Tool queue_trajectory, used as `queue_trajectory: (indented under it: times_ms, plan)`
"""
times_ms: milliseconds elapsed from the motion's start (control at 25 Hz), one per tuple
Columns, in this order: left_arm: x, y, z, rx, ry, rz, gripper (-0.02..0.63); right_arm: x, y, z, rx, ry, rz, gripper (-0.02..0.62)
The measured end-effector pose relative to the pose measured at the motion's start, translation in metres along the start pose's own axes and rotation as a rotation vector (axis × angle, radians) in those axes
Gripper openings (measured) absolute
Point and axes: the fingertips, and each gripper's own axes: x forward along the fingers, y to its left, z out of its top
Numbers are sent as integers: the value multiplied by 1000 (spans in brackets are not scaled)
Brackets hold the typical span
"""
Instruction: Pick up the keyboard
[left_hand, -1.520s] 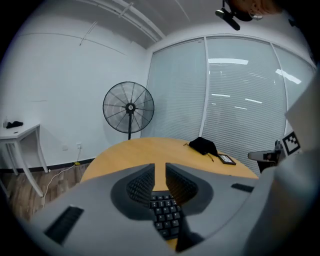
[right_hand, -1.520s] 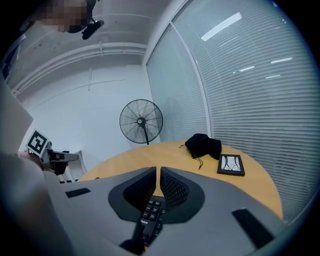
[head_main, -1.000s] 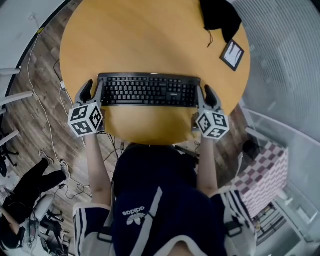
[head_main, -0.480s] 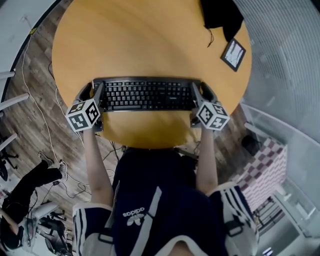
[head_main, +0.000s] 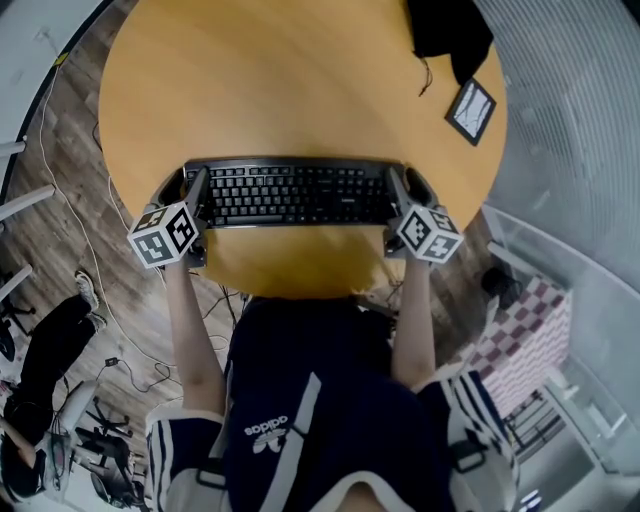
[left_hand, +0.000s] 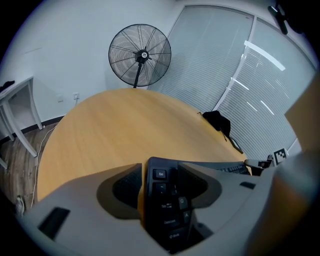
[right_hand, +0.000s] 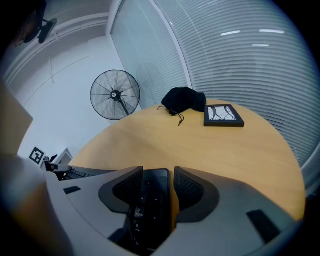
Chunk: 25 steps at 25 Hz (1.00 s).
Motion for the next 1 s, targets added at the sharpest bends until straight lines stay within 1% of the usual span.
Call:
queue_trajectory:
  times_ms: [80, 160, 320, 360, 560, 640, 680, 840, 920, 1000]
  plan:
    - [1, -1, -1, -5, 0, -6, 204, 2, -6, -8, 25, 20, -3, 173]
    - [1, -1, -1, -11, 0, -13, 204, 4, -8, -12, 70, 29, 15, 175]
    - [2, 0, -1, -23, -4, -17, 202, 8, -2, -14, 187, 51, 81, 169]
    - [2, 0, -1, -26, -4, -18, 203, 8, -1, -13, 199, 56, 91, 167]
    - [2, -1, -1, -28, -9, -23, 202, 7, 0, -12, 186, 64, 96, 166]
    - [2, -1, -1, -20, -29, -17, 202, 5, 1, -9, 144, 60, 81, 166]
    - [1, -1, -2, -18, -39, -13, 202, 5, 1, -9, 127, 53, 77, 164]
    - [1, -3, -1, -5, -61, -8, 201, 5, -5, -15, 127, 20, 84, 163]
    - [-3, -4, 3, 6, -79, -13, 201, 0, -1, -11, 118, 6, 91, 161]
    - [-10, -6, 8, 16, -108, -21, 201, -7, 6, -1, 87, -20, 96, 161]
